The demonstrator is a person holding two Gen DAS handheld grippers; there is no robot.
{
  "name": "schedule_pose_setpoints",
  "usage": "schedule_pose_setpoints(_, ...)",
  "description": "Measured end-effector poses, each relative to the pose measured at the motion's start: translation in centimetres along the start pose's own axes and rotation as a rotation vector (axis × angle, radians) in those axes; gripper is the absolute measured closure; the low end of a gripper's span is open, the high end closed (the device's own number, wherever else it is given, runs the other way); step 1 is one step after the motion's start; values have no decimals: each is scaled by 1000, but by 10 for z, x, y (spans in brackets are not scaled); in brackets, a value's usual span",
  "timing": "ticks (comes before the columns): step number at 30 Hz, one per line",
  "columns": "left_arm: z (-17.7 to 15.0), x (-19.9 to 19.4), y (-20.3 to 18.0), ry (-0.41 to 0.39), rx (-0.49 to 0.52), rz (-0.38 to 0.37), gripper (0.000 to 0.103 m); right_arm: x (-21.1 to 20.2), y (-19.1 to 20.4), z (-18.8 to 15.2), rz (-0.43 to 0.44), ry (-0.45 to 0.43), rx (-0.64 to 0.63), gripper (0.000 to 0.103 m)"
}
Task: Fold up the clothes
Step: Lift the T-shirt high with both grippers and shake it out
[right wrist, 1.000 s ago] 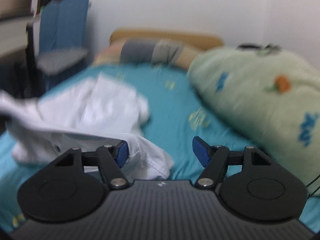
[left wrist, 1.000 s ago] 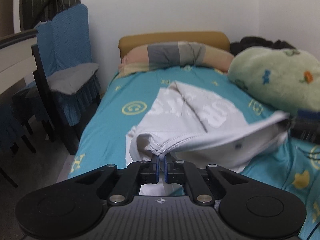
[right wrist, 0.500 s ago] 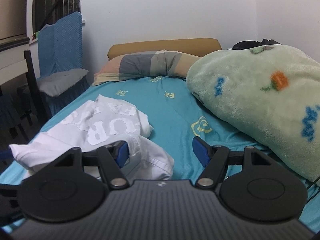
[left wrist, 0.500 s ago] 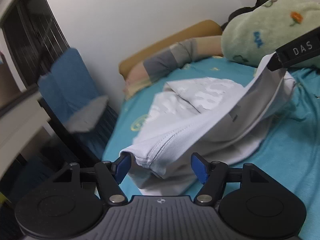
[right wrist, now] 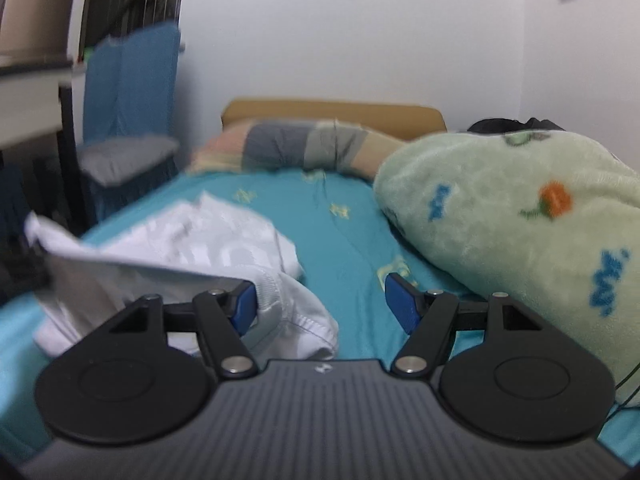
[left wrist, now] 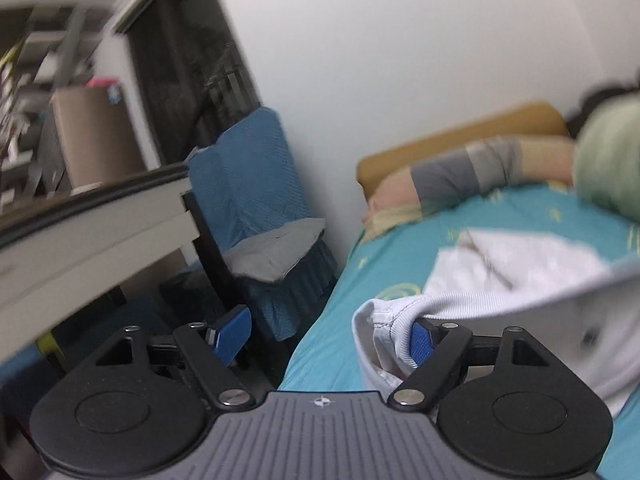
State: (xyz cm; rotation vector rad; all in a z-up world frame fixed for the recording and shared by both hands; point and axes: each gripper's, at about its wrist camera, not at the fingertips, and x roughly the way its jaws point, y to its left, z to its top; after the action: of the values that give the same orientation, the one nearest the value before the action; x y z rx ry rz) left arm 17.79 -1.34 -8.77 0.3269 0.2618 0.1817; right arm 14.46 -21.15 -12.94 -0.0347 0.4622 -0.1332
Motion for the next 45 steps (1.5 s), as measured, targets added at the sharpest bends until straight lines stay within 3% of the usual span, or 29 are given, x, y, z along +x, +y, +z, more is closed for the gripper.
schedule_pose_setpoints(4, 15, -18, 15, 11, -110, 28, 17, 12, -4, -11, -16, 91, 12, 33)
schedule_pose_setpoints(6, 19, -35, 22, 9, -154, 39, 17, 3, -5, -10, -43, 60, 1, 28)
schedule_pose_setpoints(9, 38, -66, 34, -44, -191, 42, 17, -26, -13, 8, -95, -28, -3, 28)
schedule_pose_setpoints(13, 92, -119, 66, -192, -237, 63, 15, -93, -31, 68, -112, -205, 56, 28)
schedule_pose_setpoints(23, 293, -291, 178, -487, -356, 78, 12, -311, -61, 248, -74, -572, 106, 28)
schedule_pose_setpoints(29, 376, -403, 227, -614, -355, 77, 7, -431, -81, 307, -41, -729, 133, 27)
schedule_pose_setpoints(34, 415, -466, 243, -689, -372, 62, 4, -482, -100, 334, -20, -783, 169, 24)
schedule_pose_setpoints(36, 424, -477, 242, -679, -380, 33, 4, -486, -104, 338, -17, -781, 178, 24)
schedule_pose_setpoints(39, 419, -459, 229, -627, -396, -11, 3, -468, -104, 335, -43, -750, 147, 24)
schedule_pose_setpoints(42, 398, -408, 203, -555, -402, -52, 1, -431, -104, 325, -53, -691, 128, 23)
schedule_pose_setpoints(45, 375, -340, 173, -451, -395, -80, 1, -369, -104, 313, -45, -599, 129, 23)
